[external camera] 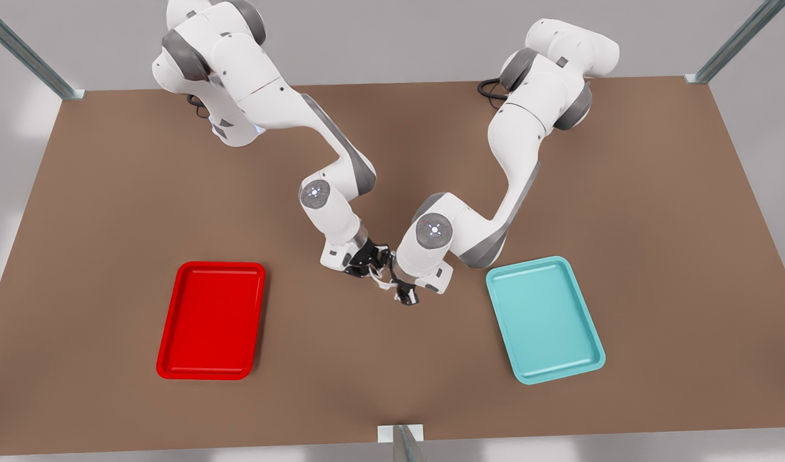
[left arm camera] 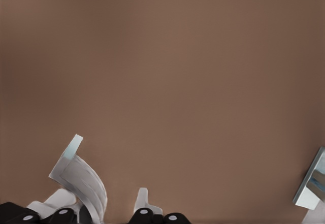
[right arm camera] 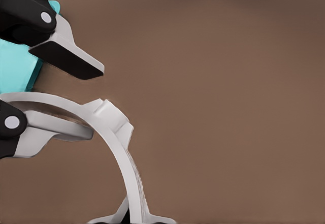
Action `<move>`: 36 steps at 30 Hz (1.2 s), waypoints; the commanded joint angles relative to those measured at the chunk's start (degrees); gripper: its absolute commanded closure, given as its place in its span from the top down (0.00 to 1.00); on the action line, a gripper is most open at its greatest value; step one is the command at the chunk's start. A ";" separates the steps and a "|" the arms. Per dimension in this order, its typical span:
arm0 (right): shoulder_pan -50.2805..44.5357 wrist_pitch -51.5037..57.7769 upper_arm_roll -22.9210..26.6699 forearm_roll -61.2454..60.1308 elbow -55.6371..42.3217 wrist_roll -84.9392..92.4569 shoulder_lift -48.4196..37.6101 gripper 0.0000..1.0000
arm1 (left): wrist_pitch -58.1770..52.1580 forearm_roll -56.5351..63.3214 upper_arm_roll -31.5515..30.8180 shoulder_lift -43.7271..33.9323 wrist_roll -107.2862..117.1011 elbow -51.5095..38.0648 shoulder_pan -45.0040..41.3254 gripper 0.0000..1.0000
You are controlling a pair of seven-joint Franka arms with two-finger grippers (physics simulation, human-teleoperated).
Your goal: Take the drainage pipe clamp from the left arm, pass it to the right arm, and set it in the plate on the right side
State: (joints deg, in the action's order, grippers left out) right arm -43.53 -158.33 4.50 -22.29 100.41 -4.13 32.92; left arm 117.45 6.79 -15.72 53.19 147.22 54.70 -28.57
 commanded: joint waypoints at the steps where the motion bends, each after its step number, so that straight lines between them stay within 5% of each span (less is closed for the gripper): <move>1: -0.24 0.04 -0.02 0.32 -0.39 -1.06 0.04 0.21 | -0.02 -0.11 -0.01 -0.10 0.62 -0.04 0.01 1.00; 13: 0.20 0.13 0.07 0.15 2.07 -1.14 0.39 0.21 | -3.27 -0.55 -0.01 -1.77 0.53 -0.04 1.41 1.00; 17: 1.07 0.75 0.60 0.23 3.73 -0.27 0.22 0.21 | -14.96 -3.45 -0.10 -8.36 -3.15 -0.21 8.09 1.00; 20: 2.13 10.66 4.02 2.69 4.97 -0.09 -3.91 0.21 | -42.28 -3.37 -0.19 -12.84 -63.21 -2.58 20.74 1.00; 24: 7.31 24.38 7.19 5.95 4.97 5.27 -8.93 0.21 | -55.50 1.11 -0.19 -21.60 -141.73 -2.08 33.05 1.00; 25: 9.24 25.70 7.19 5.95 4.97 7.03 -9.36 0.21 | -35.88 1.73 -0.01 -37.84 -146.78 24.49 33.14 1.00; 26: 10.74 26.23 7.10 5.95 4.97 8.61 -9.37 0.21 | -35.34 2.87 -0.10 -38.78 -146.60 27.83 31.83 1.00; 30: 16.37 27.29 7.10 5.95 4.97 15.90 -8.75 0.21 | -38.16 0.94 -0.54 -37.90 -146.60 23.18 31.56 1.00; 31: 17.68 27.64 7.10 6.03 4.97 18.01 -8.57 0.21 | -42.38 -0.72 -0.54 -37.10 -146.51 15.97 31.56 1.00; 36: 26.03 28.87 7.10 6.03 4.88 31.99 -6.29 0.21 | -43.44 -3.36 -0.28 -34.82 -147.57 13.76 34.11 1.00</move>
State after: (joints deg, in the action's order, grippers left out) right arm -18.72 -132.27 11.61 -16.38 105.34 6.13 26.19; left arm 76.86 5.01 -15.90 18.36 59.34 68.68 5.66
